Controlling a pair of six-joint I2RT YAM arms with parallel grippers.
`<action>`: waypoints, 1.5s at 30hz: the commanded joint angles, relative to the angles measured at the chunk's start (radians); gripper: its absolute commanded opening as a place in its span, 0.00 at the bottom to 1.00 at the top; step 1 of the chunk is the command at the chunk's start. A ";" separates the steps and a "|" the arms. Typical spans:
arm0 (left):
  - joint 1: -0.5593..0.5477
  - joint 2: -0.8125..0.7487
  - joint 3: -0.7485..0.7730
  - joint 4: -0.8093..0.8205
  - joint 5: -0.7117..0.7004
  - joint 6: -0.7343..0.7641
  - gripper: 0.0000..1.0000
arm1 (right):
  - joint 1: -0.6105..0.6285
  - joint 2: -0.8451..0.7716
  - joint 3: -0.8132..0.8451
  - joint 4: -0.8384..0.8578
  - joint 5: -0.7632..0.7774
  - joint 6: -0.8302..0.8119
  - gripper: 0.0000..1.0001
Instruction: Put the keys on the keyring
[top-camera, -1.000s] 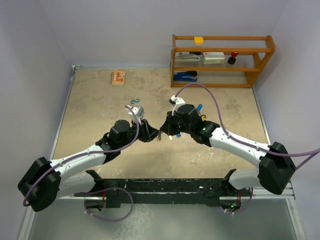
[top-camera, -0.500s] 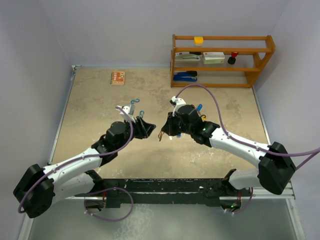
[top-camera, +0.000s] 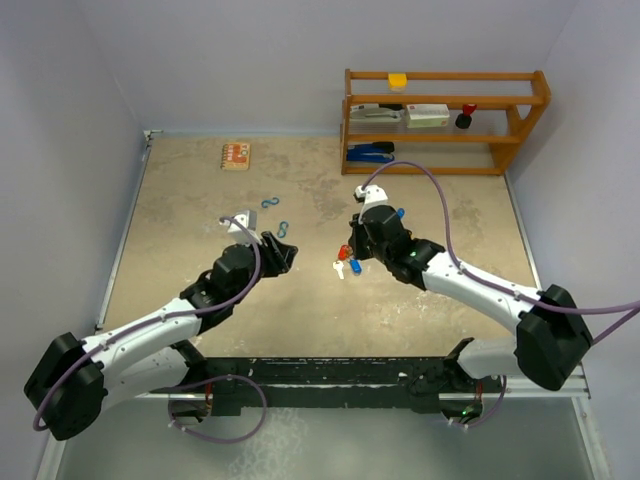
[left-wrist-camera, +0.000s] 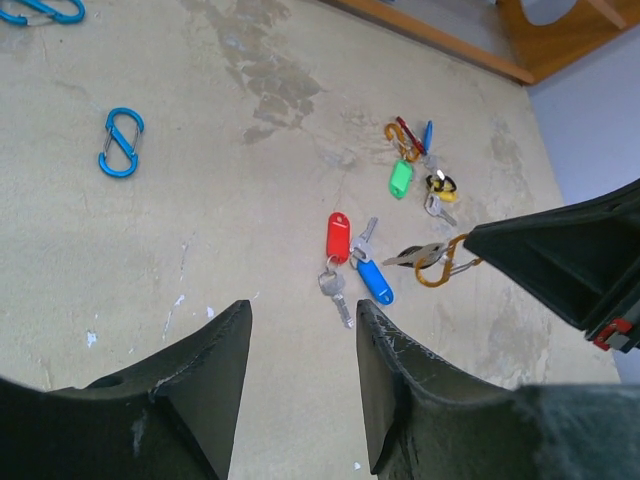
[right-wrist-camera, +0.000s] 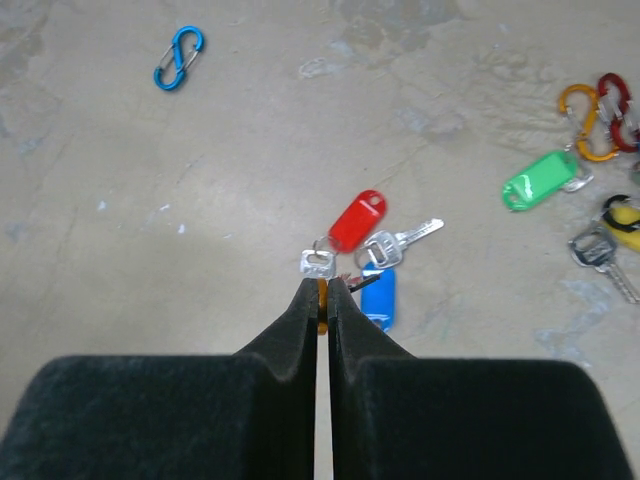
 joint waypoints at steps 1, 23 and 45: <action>-0.002 0.018 -0.006 0.036 -0.008 -0.021 0.43 | -0.006 -0.056 0.038 -0.008 0.103 -0.077 0.00; -0.002 0.001 0.021 -0.030 -0.027 -0.025 0.43 | -0.298 0.174 0.158 0.023 0.170 -0.134 0.00; -0.002 -0.014 0.034 -0.130 -0.186 -0.071 0.53 | -0.228 0.091 0.085 0.021 0.008 -0.159 0.62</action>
